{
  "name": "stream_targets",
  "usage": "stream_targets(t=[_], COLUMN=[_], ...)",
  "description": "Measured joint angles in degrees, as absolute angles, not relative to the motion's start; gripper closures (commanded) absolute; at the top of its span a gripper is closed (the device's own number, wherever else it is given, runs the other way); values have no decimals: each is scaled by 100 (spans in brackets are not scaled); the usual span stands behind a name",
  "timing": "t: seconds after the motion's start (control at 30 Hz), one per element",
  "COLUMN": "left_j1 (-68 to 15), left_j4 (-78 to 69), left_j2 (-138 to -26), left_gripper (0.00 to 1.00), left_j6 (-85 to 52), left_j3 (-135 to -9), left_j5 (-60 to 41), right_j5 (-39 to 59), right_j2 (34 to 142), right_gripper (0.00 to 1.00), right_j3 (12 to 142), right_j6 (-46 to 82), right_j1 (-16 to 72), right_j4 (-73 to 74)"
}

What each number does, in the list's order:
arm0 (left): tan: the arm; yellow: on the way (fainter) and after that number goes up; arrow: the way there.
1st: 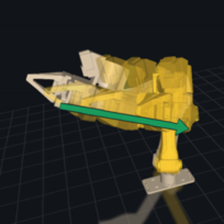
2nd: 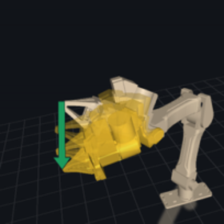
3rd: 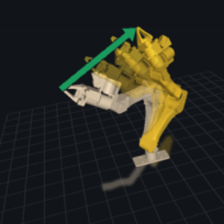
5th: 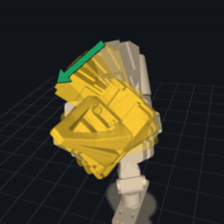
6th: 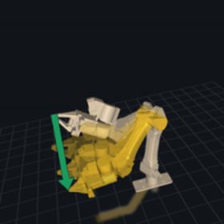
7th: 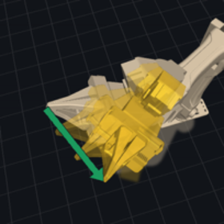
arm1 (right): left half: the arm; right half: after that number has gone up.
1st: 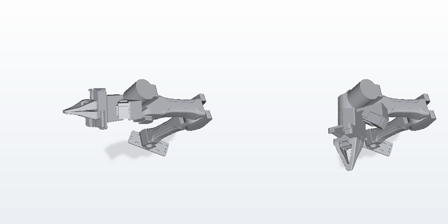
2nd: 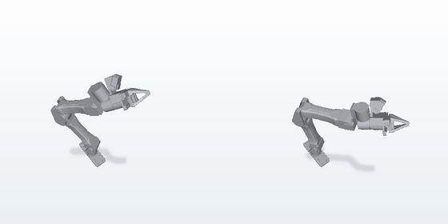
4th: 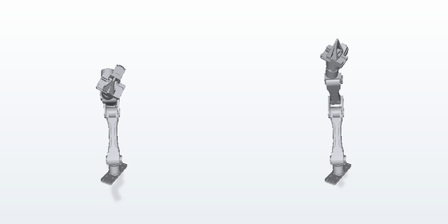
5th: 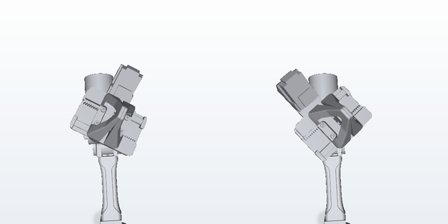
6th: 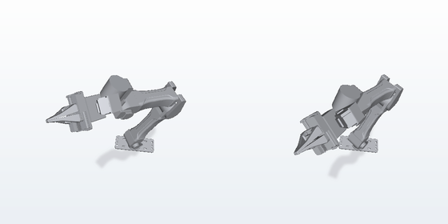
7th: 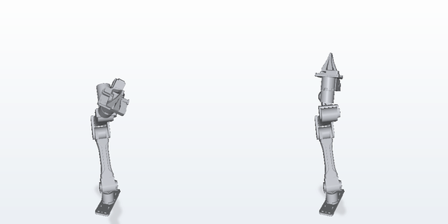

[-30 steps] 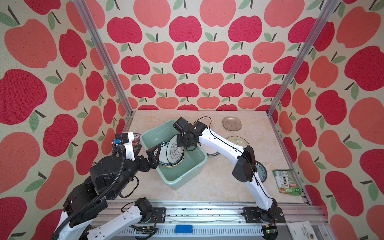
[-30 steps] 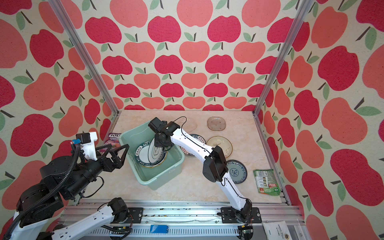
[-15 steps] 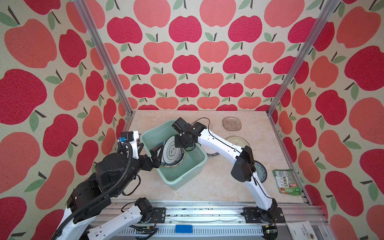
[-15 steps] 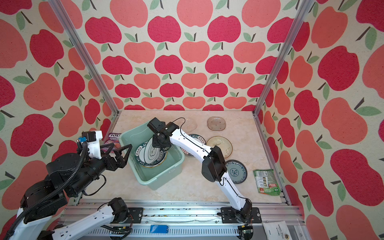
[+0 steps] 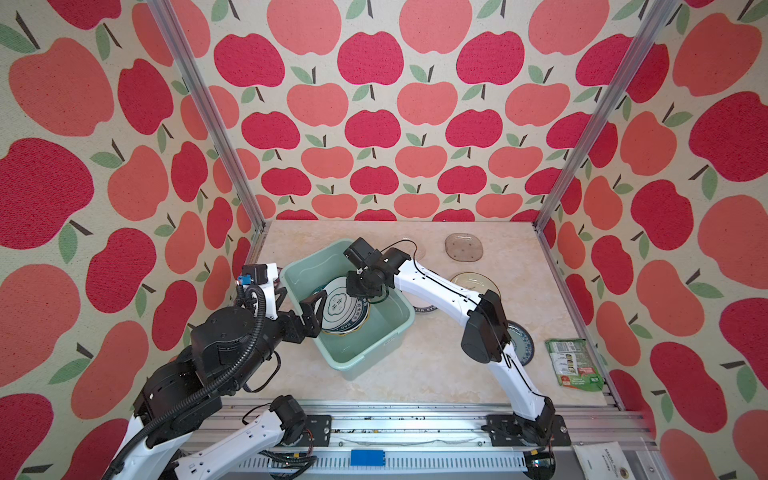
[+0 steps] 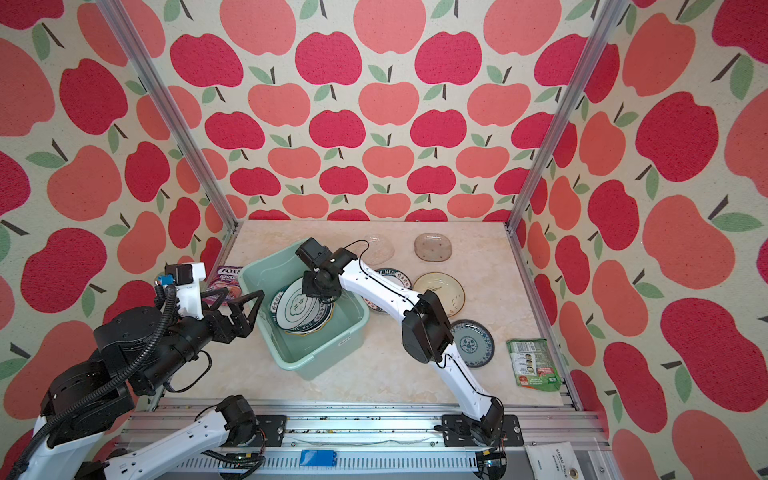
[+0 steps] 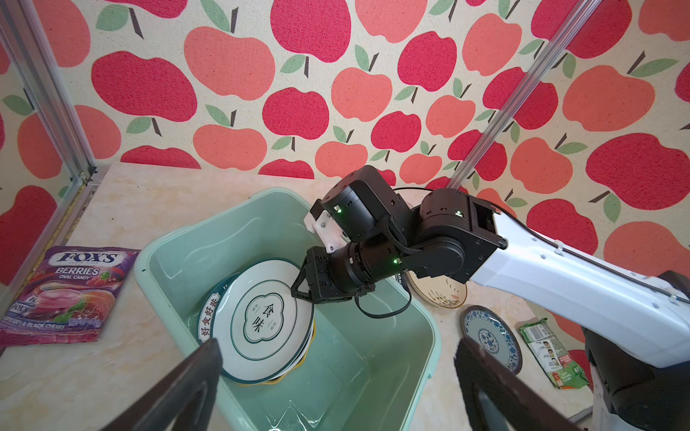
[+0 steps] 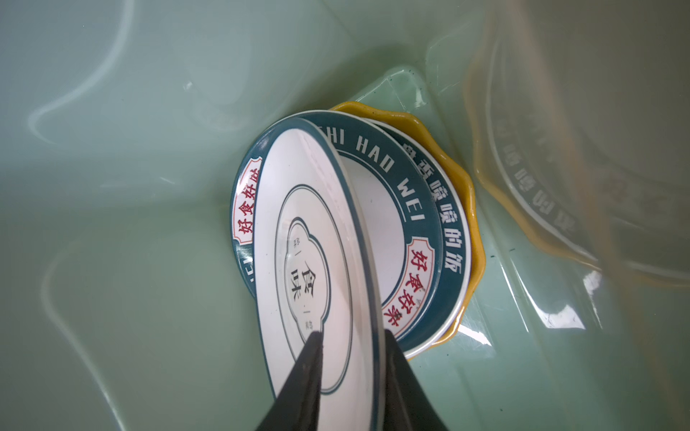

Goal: Place the plates into the plastic bin on the countertop
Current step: 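Lower the plate into the bin against the stacked plates with the right gripper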

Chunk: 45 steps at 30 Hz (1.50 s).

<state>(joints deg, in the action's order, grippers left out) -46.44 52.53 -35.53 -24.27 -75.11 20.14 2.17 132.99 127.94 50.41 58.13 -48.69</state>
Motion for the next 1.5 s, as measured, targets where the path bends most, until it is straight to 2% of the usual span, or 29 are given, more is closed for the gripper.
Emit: stream_targets(t=[0.4,1.13,1.5], left_j1=[-4644,-4644,-4644], left_j4=[5430,5559,5559], left_j2=[-3465,-3389,-3382], left_gripper=[1,1,1], left_j6=[-2429,-2429,-2447], left_j3=[-7491,-7404,-7373], left_j5=[2021,2112,2119], right_j5=[482,-432,-510], right_j2=[13277,13633,13806], right_gripper=[67,42,39], right_j3=[12245,12516,12798], right_j6=[5041,5019,5017], right_j1=[5839,5909,5909], right_j4=[-4147,-5288,-5415])
